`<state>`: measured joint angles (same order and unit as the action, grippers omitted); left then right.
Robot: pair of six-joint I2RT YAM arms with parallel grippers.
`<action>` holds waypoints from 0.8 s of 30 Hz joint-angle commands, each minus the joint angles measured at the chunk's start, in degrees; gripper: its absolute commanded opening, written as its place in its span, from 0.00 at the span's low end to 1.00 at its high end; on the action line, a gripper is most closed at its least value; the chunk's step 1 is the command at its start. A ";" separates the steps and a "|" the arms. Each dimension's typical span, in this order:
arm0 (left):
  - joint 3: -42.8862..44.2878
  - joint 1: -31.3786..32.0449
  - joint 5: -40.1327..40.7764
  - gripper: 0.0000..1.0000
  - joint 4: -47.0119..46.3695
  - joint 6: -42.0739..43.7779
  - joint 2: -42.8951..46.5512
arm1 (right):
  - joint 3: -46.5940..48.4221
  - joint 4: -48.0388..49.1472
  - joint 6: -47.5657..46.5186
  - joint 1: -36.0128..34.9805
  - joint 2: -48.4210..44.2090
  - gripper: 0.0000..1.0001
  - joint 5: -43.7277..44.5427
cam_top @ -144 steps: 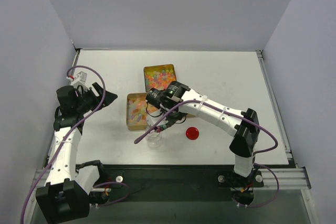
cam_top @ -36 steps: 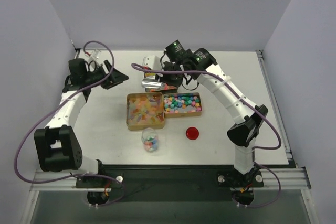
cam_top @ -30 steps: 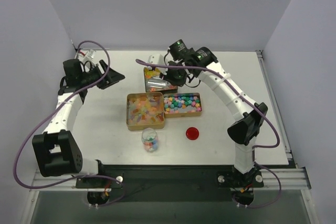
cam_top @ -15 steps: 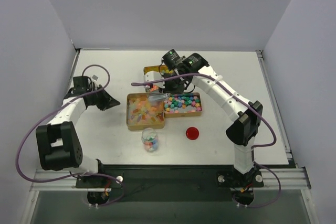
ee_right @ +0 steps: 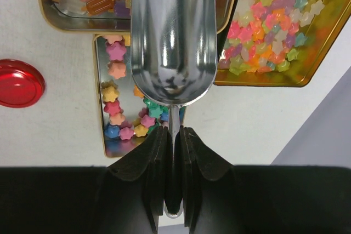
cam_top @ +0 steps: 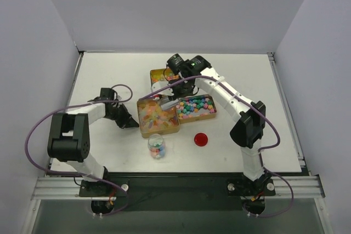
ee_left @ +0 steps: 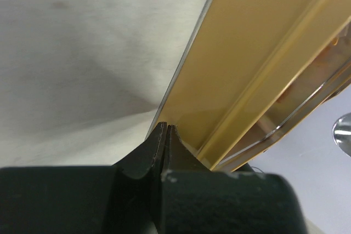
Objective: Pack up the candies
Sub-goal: Move the storage box to the center of the board.
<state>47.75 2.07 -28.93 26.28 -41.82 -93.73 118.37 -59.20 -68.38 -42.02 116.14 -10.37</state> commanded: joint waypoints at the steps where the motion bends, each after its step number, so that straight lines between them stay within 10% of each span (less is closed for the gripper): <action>1: 5.07 3.38 -2.10 0.00 -4.57 -2.12 -2.50 | -0.24 -3.46 -7.81 1.58 -0.56 0.00 2.72; 13: 10.35 5.76 -2.98 0.00 -6.16 -1.68 -6.38 | 2.92 -5.66 -24.16 3.44 3.65 0.00 12.11; 18: 9.03 2.77 -2.98 0.26 -4.49 -1.33 -2.78 | 4.24 -5.31 -24.70 1.16 6.64 0.00 19.48; 24: 5.70 -1.71 -3.77 0.32 -5.19 -2.91 0.57 | 3.54 -2.68 -23.90 -2.71 8.49 0.00 26.88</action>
<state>55.00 2.76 -31.27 22.09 -43.33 -96.88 121.56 -60.14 -91.00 -42.37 123.92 7.88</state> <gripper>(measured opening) 0.314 0.141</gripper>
